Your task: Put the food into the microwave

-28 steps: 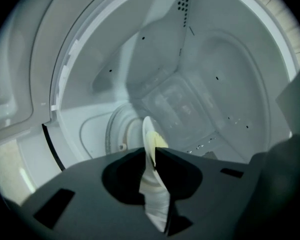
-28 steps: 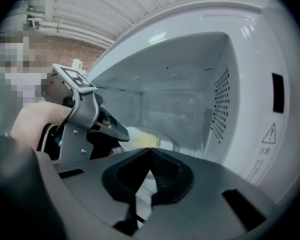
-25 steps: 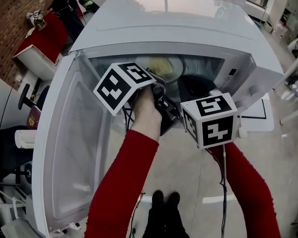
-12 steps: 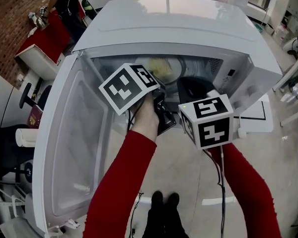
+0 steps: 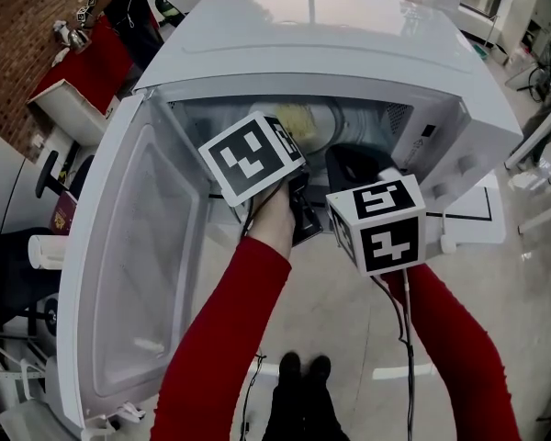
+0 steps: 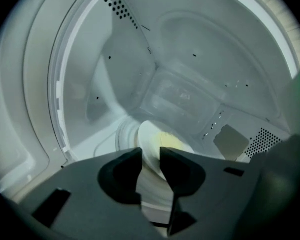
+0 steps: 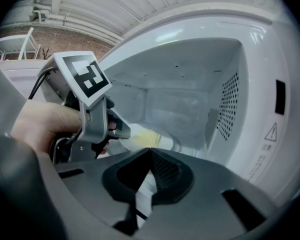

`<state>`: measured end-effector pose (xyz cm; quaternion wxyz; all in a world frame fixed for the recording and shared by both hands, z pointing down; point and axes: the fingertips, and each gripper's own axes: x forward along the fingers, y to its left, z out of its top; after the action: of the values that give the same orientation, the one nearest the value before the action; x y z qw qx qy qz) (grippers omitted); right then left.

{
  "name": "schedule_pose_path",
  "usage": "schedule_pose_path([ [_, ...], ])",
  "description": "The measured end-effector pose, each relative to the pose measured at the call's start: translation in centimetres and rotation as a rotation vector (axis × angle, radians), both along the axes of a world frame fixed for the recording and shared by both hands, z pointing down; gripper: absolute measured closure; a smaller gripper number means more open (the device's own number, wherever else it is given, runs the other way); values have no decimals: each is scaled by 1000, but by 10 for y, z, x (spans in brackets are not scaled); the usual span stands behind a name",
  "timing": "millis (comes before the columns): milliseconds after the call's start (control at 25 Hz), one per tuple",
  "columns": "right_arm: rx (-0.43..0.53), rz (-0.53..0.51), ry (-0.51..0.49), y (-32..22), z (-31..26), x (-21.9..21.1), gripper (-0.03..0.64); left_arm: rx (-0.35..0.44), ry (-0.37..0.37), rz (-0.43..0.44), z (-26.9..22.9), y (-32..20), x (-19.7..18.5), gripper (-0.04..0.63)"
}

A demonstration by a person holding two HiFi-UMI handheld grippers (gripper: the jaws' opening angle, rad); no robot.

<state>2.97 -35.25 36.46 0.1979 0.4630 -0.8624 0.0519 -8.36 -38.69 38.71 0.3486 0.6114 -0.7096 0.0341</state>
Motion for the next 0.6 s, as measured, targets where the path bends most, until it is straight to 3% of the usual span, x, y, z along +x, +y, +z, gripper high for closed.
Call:
schedule_pose_path([
  [480,-4,-1,1,3,1,-2,603,-33,-87,49,2,-3,3,469],
  [600,-6,1,3,3,1,-2,603,1,-106,59,-5,-10,4,468],
])
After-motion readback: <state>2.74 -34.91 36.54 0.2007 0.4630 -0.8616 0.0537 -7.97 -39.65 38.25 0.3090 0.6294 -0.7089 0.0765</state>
